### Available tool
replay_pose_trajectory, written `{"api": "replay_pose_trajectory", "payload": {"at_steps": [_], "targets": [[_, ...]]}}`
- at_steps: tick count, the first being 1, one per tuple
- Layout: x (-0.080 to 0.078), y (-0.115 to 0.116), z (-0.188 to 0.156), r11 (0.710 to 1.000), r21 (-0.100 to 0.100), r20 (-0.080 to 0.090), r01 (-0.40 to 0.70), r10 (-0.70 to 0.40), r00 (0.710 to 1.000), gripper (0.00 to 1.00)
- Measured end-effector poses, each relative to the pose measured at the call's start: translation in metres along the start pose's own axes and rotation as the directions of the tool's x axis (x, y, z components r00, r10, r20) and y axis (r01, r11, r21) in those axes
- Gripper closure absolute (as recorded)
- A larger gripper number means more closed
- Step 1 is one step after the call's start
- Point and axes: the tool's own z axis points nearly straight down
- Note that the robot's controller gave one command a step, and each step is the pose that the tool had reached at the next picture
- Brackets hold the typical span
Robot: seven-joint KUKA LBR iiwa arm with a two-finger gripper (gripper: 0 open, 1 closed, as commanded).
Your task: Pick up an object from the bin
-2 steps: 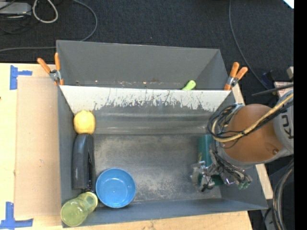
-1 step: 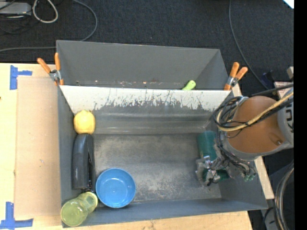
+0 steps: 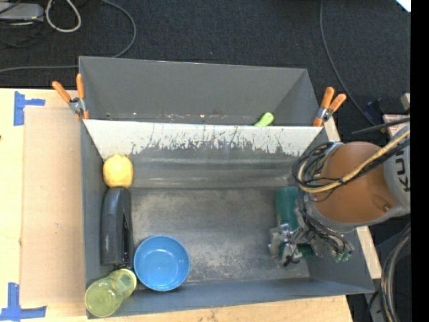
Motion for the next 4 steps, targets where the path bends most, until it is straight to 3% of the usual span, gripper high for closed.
{"api": "replay_pose_trajectory", "payload": {"at_steps": [1,2,3,4], "targets": [[-0.064,-0.083,0.021,0.995,-0.029,-0.038,0.1,-0.101,0.994,1.0],[-0.017,-0.048,0.012,1.0,-0.008,-0.01,0.008,-0.008,1.0,1.0],[-0.052,-0.079,0.029,0.99,-0.05,-0.029,0.134,-0.135,0.99,1.0],[-0.071,-0.079,0.039,0.994,-0.086,-0.119,0.063,-0.073,0.99,1.0]]}}
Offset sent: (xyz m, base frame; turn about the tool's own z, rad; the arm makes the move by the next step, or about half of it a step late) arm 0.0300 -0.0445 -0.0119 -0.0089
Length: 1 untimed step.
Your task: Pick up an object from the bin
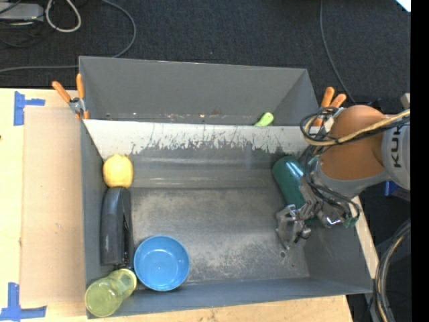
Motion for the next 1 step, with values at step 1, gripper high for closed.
{"api": "replay_pose_trajectory", "payload": {"at_steps": [1], "targets": [[0.0556,0.0118,-0.0034,0.999,0.055,0.107,0.004,-0.01,0.994,1.0]]}}
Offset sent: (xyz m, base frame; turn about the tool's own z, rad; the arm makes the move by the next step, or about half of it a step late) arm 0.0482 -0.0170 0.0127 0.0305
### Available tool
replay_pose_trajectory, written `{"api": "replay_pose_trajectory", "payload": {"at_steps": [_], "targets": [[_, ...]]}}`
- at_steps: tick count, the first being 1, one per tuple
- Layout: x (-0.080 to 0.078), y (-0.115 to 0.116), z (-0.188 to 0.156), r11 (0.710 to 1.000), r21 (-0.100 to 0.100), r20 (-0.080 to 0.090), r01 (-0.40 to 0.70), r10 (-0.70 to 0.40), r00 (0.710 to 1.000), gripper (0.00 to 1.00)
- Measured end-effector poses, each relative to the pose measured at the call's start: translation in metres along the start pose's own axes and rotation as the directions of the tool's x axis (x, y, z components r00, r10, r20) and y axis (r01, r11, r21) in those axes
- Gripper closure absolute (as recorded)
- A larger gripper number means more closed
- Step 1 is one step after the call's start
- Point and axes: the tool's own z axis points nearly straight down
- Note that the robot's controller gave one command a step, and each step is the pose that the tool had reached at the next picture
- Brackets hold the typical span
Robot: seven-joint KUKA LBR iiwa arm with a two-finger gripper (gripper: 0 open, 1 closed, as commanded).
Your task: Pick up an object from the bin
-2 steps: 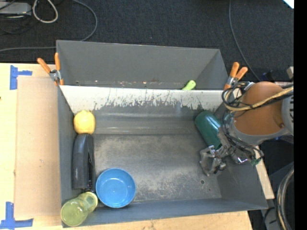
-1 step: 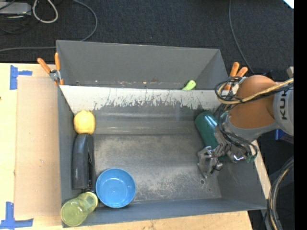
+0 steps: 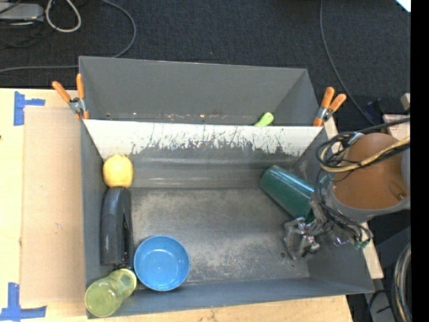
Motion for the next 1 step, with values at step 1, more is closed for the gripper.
{"api": "replay_pose_trajectory", "payload": {"at_steps": [1], "targets": [[-0.0203,-0.0108,-0.0003,1.0,-0.011,-0.019,-0.012,0.011,1.0,1.0]]}}
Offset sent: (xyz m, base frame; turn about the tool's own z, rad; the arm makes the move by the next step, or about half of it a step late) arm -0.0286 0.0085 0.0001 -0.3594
